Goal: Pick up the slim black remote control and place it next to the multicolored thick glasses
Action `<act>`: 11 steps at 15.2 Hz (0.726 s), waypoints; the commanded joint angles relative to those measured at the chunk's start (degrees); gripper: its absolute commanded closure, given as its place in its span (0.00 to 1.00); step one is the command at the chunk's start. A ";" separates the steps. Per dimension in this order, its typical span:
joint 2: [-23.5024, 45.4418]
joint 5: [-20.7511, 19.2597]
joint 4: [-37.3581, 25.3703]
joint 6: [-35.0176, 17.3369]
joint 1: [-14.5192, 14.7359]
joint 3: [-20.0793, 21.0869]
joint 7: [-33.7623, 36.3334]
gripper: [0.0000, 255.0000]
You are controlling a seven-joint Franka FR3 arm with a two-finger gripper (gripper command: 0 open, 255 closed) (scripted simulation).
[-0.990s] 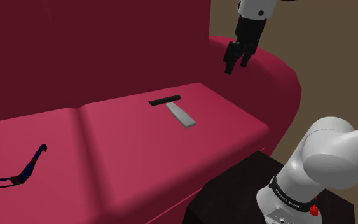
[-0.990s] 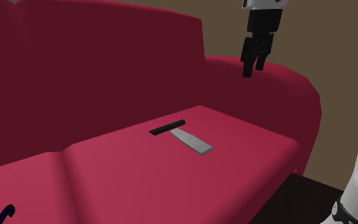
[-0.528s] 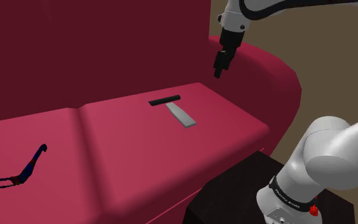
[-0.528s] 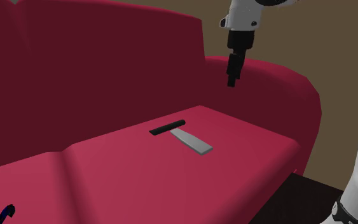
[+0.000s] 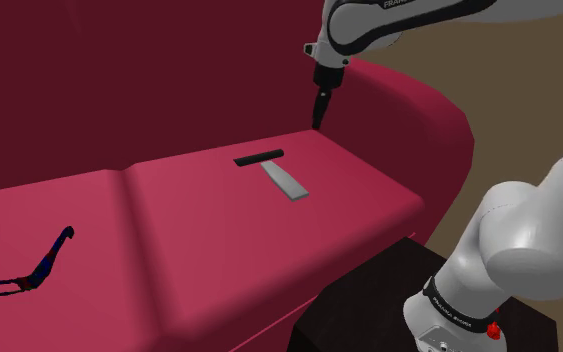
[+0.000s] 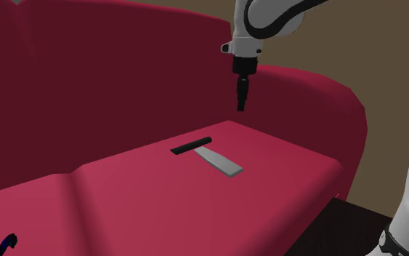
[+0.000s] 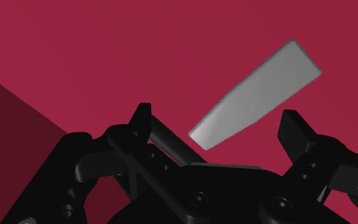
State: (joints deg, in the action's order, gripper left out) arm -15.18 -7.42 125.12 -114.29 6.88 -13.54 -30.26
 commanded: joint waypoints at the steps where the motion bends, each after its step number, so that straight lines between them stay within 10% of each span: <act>1: 4.16 1.09 -1.70 -2.40 0.83 -1.07 -5.42 0.00; 11: 26.05 9.00 -16.75 -7.72 2.04 -0.72 -29.67 0.00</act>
State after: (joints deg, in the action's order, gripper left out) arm 8.33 0.70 110.51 -121.78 9.09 -14.54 -57.19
